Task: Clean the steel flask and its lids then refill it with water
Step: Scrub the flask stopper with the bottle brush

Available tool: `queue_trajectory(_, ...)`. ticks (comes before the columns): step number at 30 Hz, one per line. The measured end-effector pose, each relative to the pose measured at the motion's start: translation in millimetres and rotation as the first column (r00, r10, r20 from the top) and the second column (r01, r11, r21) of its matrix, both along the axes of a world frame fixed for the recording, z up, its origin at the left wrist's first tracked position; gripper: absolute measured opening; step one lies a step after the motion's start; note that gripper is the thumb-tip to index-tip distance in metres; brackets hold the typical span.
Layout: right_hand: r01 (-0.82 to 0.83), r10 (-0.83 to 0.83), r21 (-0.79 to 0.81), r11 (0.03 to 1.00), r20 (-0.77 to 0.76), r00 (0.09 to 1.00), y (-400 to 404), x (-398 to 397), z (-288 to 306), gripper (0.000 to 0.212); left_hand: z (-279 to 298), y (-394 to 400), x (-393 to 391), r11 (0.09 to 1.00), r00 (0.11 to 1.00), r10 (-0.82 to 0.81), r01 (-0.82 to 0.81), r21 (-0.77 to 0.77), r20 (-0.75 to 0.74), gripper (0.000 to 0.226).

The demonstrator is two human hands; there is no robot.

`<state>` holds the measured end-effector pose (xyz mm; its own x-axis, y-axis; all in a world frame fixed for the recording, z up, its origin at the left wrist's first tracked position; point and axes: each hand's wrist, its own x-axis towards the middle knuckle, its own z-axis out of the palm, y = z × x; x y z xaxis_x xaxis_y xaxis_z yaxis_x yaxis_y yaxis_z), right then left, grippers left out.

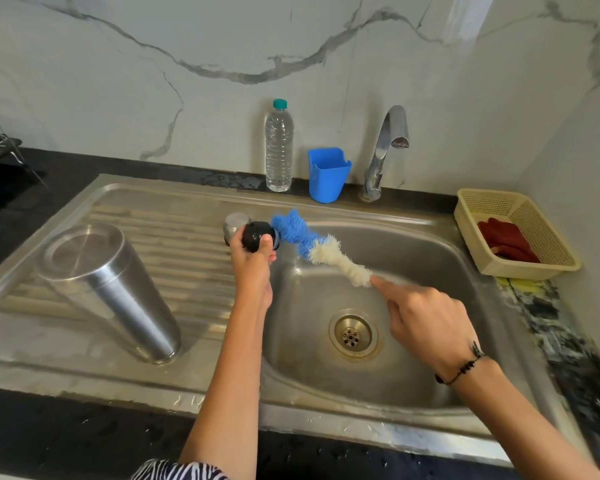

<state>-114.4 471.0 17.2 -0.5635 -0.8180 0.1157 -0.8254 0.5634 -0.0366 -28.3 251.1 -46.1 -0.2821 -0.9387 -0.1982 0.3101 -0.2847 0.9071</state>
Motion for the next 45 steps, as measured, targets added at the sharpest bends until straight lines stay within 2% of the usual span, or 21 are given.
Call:
queue_trajectory(4,-0.027,0.027,0.061,0.998,-0.003,1.0,7.3,5.1,-4.8,0.05,1.0,-4.9,4.7,0.999,0.999,0.036,-0.036,0.006,-0.027,0.046)
queue_trajectory(8,0.025,-0.025,0.041,0.999,0.017,1.0,5.2,11.0,-7.4,0.054,4.4,-1.5,3.4,1.0,0.999,0.008,-0.01,-0.024,-0.046,0.046)
queue_trajectory(11,0.068,-0.067,-0.055,0.996,0.025,0.997,7.1,7.5,1.9,0.056,3.6,-3.8,7.0,1.0,0.997,0.021,-0.022,-0.005,-0.069,0.048)
queue_trajectory(14,0.002,0.002,-0.208,0.978,0.016,1.0,9.4,5.6,8.5,0.054,3.6,-5.8,10.1,0.999,0.997,0.032,-0.032,0.006,-0.071,0.052)
queue_trajectory(15,-0.029,0.029,-0.213,0.977,-0.002,1.0,8.4,7.1,9.7,0.053,3.9,-5.9,10.7,1.0,0.997,0.025,-0.024,0.011,-0.075,0.053)
queue_trajectory(17,-0.081,0.067,-0.152,0.985,-0.095,0.993,7.5,10.8,7.1,0.054,4.3,-5.0,12.2,1.0,0.995,-0.001,0.003,0.018,-0.096,0.053)
queue_trajectory(20,-0.074,0.059,-0.081,0.994,-0.173,0.983,8.1,13.5,4.1,0.059,1.6,-4.0,12.4,0.999,0.994,-0.05,0.051,0.009,-0.102,0.052)
queue_trajectory(23,-0.079,0.071,-0.062,0.995,-0.13,0.989,0.6,11.3,10.2,0.058,-0.5,-3.3,12.3,0.991,0.985,-0.137,0.137,-0.005,-0.106,0.053)
queue_trajectory(26,-0.086,0.073,-0.113,0.99,-0.112,0.991,-1.9,10.6,14.0,0.057,2.8,-4.9,13.9,0.985,0.97,-0.162,0.169,0.021,-0.181,0.051)
queue_trajectory(30,-0.126,0.106,-0.155,0.98,-0.132,0.986,2.6,12.1,9.6,0.059,14.1,-2.8,14.6,0.997,0.977,-0.08,0.083,0.004,-0.197,0.034)
queue_trajectory(31,-0.139,0.114,-0.177,0.974,-0.146,0.983,4.1,11.3,8.1,0.058,15.7,-1.7,14.8,0.999,0.981,-0.046,0.047,0.005,-0.188,0.035)
queue_trajectory(34,-0.122,0.104,-0.107,0.987,-0.159,0.982,7.8,12.2,6.4,0.059,15.1,0.8,16.0,1.0,0.983,0.013,-0.008,0.026,-0.182,0.046)
queue_trajectory(37,-0.12,0.112,-0.046,0.992,-0.147,0.983,2.0,12.8,15.2,0.056,11.9,-0.2,15.3,1.0,0.989,-0.028,0.027,-0.008,-0.148,0.045)
queue_trajectory(41,-0.144,0.132,-0.088,0.986,-0.127,0.983,-6.0,11.6,20.1,0.056,14.0,-4.9,17.9,0.999,0.993,-0.036,0.034,-0.021,-0.109,0.05)
queue_trajectory(45,-0.158,0.143,-0.095,0.983,-0.152,0.978,-0.3,15.7,15.7,0.059,9.5,-12.3,21.9,0.996,0.991,0.087,-0.084,0.038,-0.106,0.055)
